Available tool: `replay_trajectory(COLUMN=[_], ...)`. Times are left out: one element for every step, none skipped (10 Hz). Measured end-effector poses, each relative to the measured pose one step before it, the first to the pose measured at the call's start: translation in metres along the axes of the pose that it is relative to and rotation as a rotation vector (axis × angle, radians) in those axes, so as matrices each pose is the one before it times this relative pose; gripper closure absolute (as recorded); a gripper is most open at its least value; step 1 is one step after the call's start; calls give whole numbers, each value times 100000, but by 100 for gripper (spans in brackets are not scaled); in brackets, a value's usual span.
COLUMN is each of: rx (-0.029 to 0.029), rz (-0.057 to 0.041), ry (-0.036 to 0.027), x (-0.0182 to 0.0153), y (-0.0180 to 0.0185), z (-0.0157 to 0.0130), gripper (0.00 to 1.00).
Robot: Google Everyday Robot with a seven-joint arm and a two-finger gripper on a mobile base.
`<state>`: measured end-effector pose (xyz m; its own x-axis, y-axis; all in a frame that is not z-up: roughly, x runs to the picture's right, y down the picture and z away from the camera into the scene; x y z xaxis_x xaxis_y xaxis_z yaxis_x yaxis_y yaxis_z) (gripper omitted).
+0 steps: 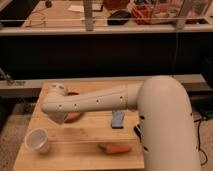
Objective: Place the ceramic cup in the ceramic bowl
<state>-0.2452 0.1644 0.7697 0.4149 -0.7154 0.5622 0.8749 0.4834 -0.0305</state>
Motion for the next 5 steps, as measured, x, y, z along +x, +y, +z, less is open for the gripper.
replay_trajectory(rx=[5055, 3606, 3411, 2484, 2569], rz=[-5326, -3983, -3748, -1390, -378], ry=[-1295, -1013, -1685, -2503, -1198], x=[-542, -91, 11, -306, 63], y=[-716, -520, -551, -396, 18], z=[-581, -667, -684, -243, -233], gripper=[56, 48, 36, 26, 21])
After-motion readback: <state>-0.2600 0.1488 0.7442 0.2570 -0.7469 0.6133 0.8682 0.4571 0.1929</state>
